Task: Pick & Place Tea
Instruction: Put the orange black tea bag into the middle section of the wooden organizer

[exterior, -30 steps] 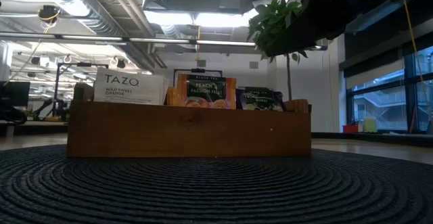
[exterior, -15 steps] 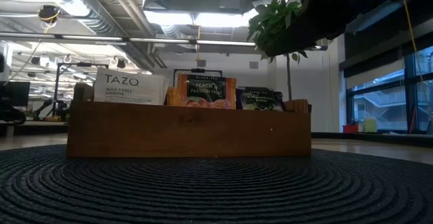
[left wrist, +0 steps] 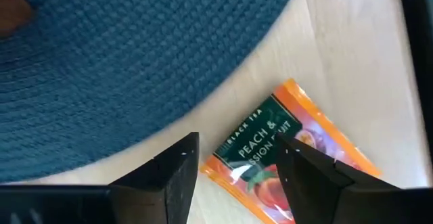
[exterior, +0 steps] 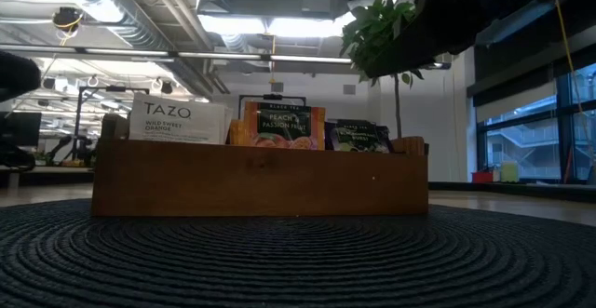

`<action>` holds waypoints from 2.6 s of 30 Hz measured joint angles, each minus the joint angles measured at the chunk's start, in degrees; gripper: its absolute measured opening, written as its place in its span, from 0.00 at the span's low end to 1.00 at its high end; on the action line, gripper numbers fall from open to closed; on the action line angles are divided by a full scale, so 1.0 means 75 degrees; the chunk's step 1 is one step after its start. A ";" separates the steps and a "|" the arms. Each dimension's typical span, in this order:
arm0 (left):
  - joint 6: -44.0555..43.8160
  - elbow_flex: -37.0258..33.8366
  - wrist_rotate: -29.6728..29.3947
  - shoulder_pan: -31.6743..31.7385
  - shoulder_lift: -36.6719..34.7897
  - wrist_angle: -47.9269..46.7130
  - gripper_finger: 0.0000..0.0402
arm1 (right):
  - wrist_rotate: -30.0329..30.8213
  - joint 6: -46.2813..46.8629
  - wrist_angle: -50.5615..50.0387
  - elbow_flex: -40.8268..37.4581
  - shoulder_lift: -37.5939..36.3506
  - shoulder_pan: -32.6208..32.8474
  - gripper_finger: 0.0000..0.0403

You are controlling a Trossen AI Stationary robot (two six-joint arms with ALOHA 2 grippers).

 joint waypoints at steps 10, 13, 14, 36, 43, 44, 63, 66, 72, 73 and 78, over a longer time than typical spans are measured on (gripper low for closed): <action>0.0028 0.0067 0.0228 -0.0012 0.0637 0.0019 0.43 | 0.0000 -0.0026 -0.0003 0.0000 0.0000 -0.0001 0.33; -0.0269 0.0067 0.0160 -0.0012 0.0638 -0.0050 0.41 | 0.0000 -0.0026 -0.0017 -0.0003 0.0000 0.0000 0.33; -0.0355 0.0067 0.0111 -0.0012 0.0635 -0.0063 0.39 | 0.0000 -0.0026 -0.0018 -0.0003 0.0000 -0.0002 0.33; -0.0726 0.0029 0.0042 -0.0017 0.0602 0.0095 0.10 | 0.0000 -0.0026 -0.0085 -0.0003 0.0000 -0.0001 0.33; -0.1269 0.0073 0.0035 0.0032 0.0263 -0.0132 0.01 | 0.0000 -0.0026 -0.0075 -0.0003 0.0000 -0.0001 0.33; -0.1432 0.0089 -0.0069 0.0050 0.0118 -0.0444 0.01 | 0.0000 -0.0026 -0.0064 -0.0003 0.0000 0.0001 0.33; 0.1397 0.1326 -0.5273 0.1547 -0.0783 0.0294 0.01 | -0.0997 -0.0709 0.2090 -0.0003 -0.0003 -0.0005 0.33; 0.2496 0.1468 -0.5534 0.1966 -0.0475 0.0618 0.01 | -0.0820 -0.0629 0.2132 -0.0003 -0.0003 -0.0002 0.33; 0.2977 0.1717 -0.5739 0.2543 -0.0150 0.0848 0.01 | -0.0799 -0.0595 0.2730 0.0000 0.0219 -0.0002 0.34; 0.2965 0.1777 -0.5803 0.2596 -0.0150 0.0867 0.01 | -0.0795 -0.0535 0.2782 0.0000 0.0267 -0.0006 0.35; 0.2955 0.2142 -0.6357 0.2664 -0.0153 0.0874 0.01 | -0.0192 -0.0216 0.2834 0.0000 0.0493 -0.0186 0.45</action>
